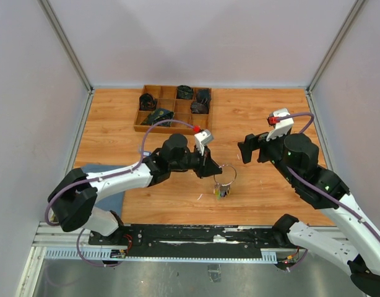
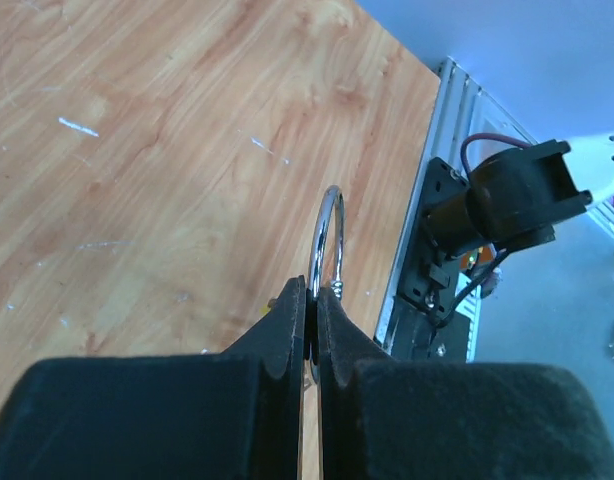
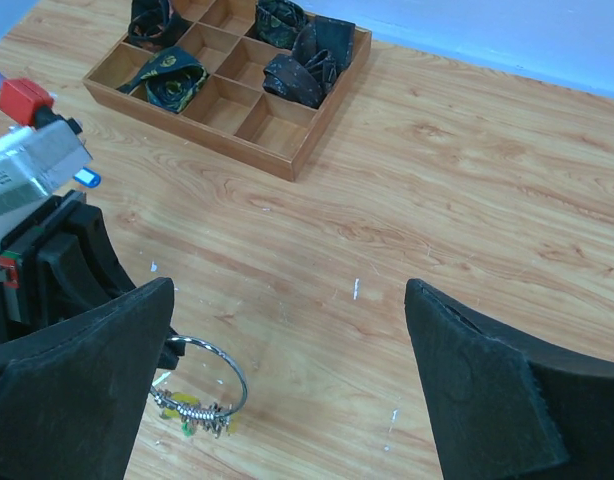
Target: Put the keys on the keyring
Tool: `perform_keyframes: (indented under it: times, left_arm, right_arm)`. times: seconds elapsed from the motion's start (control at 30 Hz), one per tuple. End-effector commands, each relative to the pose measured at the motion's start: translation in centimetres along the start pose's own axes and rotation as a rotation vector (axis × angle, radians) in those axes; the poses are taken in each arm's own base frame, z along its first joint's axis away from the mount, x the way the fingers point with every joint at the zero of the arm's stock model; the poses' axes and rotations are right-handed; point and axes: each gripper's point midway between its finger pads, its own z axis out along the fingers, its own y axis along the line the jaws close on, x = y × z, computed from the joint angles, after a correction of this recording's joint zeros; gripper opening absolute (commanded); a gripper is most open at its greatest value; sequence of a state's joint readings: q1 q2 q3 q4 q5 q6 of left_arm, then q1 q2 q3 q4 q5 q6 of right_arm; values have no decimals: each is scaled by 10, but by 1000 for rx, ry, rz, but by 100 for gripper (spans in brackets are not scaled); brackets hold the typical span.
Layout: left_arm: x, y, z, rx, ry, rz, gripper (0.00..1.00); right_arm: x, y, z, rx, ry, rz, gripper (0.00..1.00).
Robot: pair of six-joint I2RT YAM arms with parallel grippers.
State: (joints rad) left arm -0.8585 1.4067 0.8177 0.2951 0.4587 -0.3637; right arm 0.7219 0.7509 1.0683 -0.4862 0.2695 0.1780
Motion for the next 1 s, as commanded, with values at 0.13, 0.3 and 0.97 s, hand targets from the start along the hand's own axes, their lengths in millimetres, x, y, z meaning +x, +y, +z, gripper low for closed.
perform_keyframes:
  times: [0.13, 0.3, 0.97]
  left_arm:
    - [14, 42, 12, -113, -60, -81, 1]
    - [14, 77, 3, -227, -97, -104, 5]
    - [-7, 172, 7, -493, -96, -53, 24]
  right_arm:
    - [12, -5, 1, 38, 35, 4, 99]
    - [16, -5, 2, 44, 54, 4, 98]
    - [25, -11, -5, 93, 128, 54, 98]
